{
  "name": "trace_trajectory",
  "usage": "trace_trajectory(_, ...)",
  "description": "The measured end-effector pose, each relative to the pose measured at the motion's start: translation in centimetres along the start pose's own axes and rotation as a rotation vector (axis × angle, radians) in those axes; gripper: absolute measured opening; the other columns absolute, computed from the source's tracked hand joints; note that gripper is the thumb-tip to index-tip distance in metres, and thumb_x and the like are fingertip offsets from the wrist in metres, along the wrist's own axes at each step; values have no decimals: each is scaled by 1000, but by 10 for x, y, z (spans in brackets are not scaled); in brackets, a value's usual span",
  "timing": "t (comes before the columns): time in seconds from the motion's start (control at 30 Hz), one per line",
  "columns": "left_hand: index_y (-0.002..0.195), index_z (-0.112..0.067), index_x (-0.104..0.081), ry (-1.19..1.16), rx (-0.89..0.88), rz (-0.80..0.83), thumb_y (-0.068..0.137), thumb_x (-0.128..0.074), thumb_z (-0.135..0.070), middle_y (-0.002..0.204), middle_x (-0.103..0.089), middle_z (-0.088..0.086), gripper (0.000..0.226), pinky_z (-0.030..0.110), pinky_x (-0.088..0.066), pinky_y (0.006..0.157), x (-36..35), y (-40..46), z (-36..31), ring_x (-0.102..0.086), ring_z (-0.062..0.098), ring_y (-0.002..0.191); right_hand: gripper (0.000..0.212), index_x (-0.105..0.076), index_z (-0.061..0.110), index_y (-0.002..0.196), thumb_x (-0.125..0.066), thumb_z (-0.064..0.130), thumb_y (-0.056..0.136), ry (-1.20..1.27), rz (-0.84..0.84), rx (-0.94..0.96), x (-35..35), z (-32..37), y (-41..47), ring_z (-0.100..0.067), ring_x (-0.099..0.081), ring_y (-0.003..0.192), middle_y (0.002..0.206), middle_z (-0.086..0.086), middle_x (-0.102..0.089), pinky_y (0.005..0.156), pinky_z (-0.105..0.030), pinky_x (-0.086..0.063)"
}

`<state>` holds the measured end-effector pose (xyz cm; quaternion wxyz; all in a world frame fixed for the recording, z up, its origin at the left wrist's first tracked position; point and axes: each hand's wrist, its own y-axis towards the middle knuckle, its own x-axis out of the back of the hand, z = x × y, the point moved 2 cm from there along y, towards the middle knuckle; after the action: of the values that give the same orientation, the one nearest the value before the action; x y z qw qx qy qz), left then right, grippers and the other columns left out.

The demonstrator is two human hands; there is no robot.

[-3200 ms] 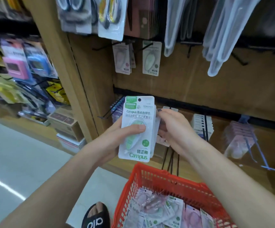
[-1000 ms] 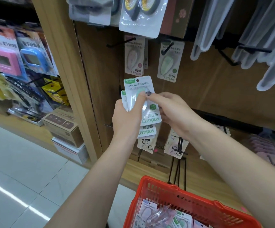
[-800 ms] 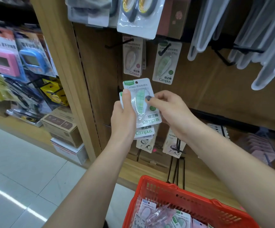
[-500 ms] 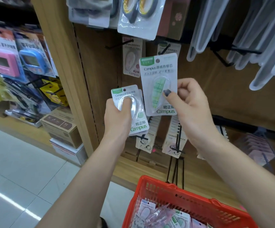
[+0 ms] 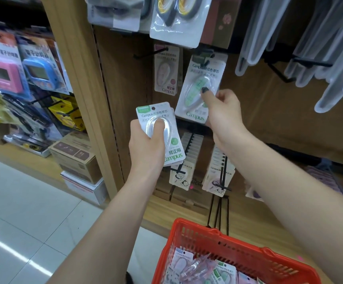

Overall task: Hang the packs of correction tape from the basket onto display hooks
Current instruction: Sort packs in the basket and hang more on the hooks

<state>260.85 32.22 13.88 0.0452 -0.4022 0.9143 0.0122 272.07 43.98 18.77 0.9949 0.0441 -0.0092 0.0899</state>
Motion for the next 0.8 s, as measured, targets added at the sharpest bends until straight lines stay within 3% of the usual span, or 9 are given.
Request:
trace_trajectory(0.1, 122, -23, -53, 6, -7, 24, 106, -55, -37, 116, -66, -6, 22, 44, -67, 67, -1, -1, 0, -74, 16, 94, 18, -54, 22, 103, -65, 36, 98, -24, -57, -70, -4, 0, 45, -31, -70, 108, 120, -12, -69, 98, -51, -58)
trace_trajectory(0.2, 121, -24, -53, 4, -32, 65, 106, -55, -37, 115, -66, -7, 20, 36, -66, 63, -3, -3, -2, -75, 16, 94, 24, -53, 19, 106, -65, 39, 100, -54, -61, -189, -3, 7, 66, -26, -71, 102, 120, -9, -68, 88, -41, -63)
trace_trajectory(0.27, 120, -24, -54, 6, -53, 108, 106, -55, -37, 115, -67, -8, 20, 27, -62, 59, -5, -4, -3, -75, 13, 92, 43, -51, 16, 127, -63, 48, 100, -167, 15, -256, -1, 8, 64, -24, -67, 102, 126, -5, -64, 86, -36, -62)
trace_trajectory(0.37, 121, -22, -56, -18, -74, 155, 105, -58, -36, 115, -70, -8, 22, 27, -62, 61, -7, -5, -4, -76, 10, 93, 69, -42, 20, 150, -63, 58, 96, -245, 127, -330, 4, 2, 39, -29, -61, 117, 129, -2, -54, 103, -45, -54)
trace_trajectory(0.5, 122, -23, -59, -70, -90, 180, 105, -60, -34, 116, -71, -6, 20, 34, -65, 67, -8, -4, -5, -76, 12, 97, 50, -61, 9, 130, -62, 49, 100, -130, 318, -319, 12, -9, -12, -24, -74, 100, 115, -13, -74, 84, -36, -61)
trace_trajectory(0.6, 122, -26, -58, -88, -86, 205, 105, -59, -33, 117, -71, -6, 18, 33, -65, 67, -9, -5, -7, -76, 13, 97, 37, -64, 13, 131, -53, 40, 107, -57, 500, -322, 17, -15, -49, -23, -77, 102, 111, -9, -79, 91, -39, -61)
trace_trajectory(0.7, 124, -27, -55, -115, -55, 264, 107, -56, -35, 120, -71, -5, 19, 37, -65, 72, -12, -8, -10, -77, 13, 97, 34, -61, 8, 135, -53, 29, 109, 106, 481, -364, 26, -21, -65, -31, -75, 109, 118, -15, -77, 94, -46, -62)
trace_trajectory(0.8, 128, -25, -55, -122, -45, 335, 108, -54, -35, 122, -72, -3, 22, 36, -65, 73, -13, -13, -15, -77, 14, 99, 32, -60, 2, 131, -55, 25, 108, 158, 429, -338, 37, -22, -75, -30, -77, 104, 114, -15, -78, 89, -44, -64)
